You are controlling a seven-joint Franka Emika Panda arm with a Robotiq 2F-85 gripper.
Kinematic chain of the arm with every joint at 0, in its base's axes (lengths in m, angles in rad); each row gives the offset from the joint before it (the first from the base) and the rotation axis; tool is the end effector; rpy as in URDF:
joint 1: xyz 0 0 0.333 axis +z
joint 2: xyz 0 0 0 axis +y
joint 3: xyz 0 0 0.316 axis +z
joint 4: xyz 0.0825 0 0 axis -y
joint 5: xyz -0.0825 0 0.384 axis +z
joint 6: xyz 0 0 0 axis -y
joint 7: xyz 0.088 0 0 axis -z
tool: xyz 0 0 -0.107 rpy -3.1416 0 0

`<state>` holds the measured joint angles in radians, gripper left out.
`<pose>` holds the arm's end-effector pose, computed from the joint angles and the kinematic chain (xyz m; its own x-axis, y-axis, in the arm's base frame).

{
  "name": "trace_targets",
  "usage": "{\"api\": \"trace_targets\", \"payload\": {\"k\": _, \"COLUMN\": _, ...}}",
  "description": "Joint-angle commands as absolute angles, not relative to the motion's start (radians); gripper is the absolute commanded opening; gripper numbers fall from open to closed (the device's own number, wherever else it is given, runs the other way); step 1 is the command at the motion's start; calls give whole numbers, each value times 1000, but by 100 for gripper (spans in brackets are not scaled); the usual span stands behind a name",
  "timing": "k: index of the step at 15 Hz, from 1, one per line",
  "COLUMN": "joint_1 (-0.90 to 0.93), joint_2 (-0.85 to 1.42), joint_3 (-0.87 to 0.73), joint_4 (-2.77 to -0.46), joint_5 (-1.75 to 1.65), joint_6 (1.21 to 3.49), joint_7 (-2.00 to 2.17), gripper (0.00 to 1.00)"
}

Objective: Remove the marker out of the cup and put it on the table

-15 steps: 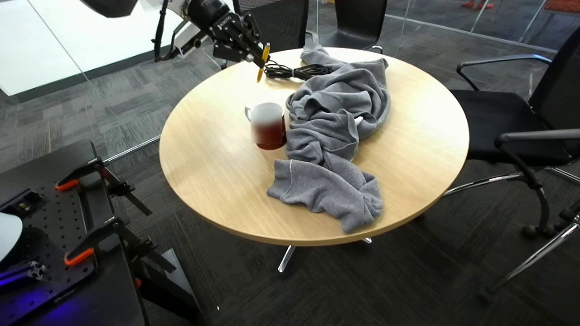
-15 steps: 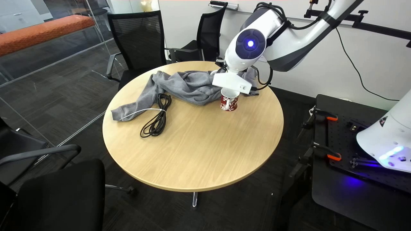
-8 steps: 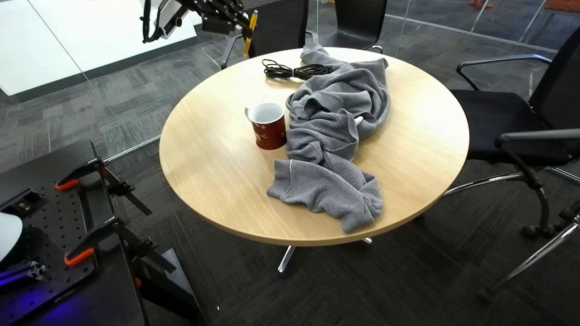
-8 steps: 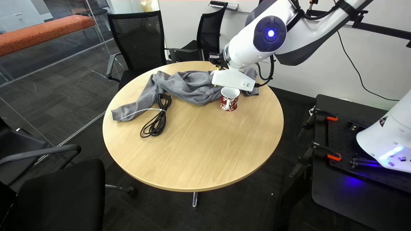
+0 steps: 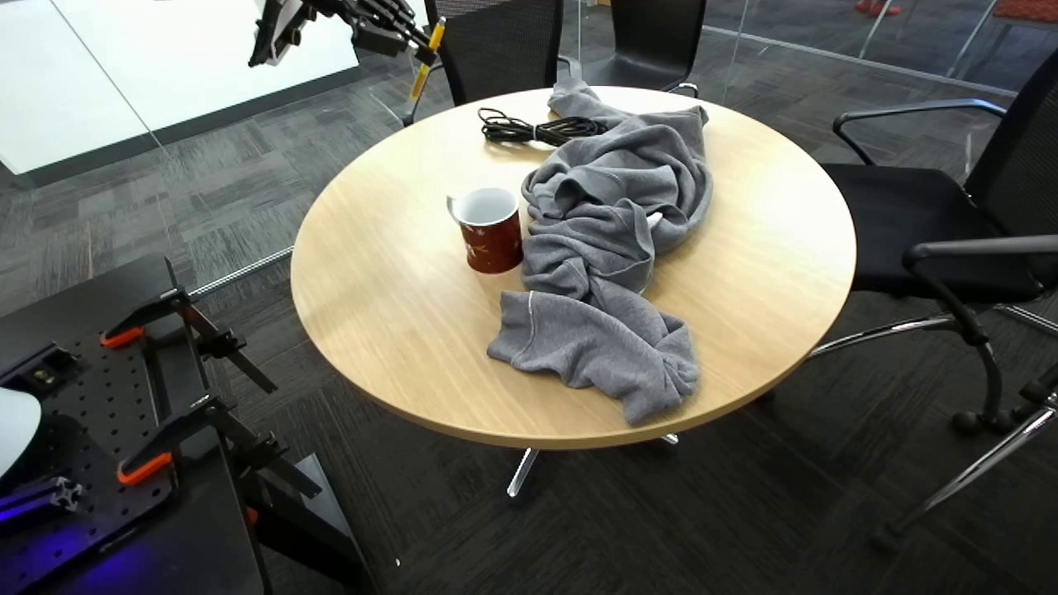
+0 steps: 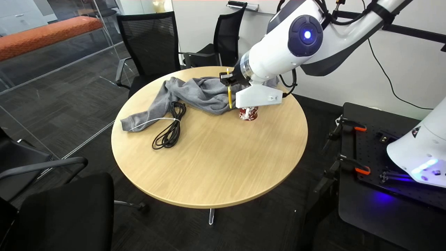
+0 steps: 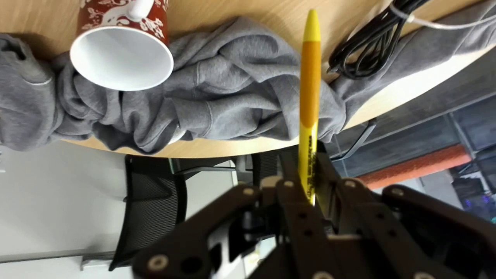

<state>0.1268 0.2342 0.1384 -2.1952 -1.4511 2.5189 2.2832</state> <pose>0.5365 0.1546 0.2821 0.4265 -0.5493 0.7186 -0.6702 -0.7254 -0.1567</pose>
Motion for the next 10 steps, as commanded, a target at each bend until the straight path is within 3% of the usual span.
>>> {"api": "trace_targets", "payload": {"k": 1, "joint_1": 119, "joint_2": 274, "joint_3": 145, "joint_4": -2178, "joint_5": -1437, "joint_6": 2610, "joint_7": 2105, "gripper": 4}}
{"api": "trace_targets", "payload": {"k": 7, "joint_1": 78, "joint_2": 378, "joint_3": 152, "joint_4": -2158, "joint_5": -1371, "joint_6": 2801, "joint_7": 1783, "gripper": 4}}
{"api": "trace_targets", "payload": {"k": 10, "joint_1": 62, "joint_2": 431, "joint_3": 162, "joint_4": -2156, "joint_5": -1257, "joint_6": 2782, "joint_7": 1591, "gripper": 4}}
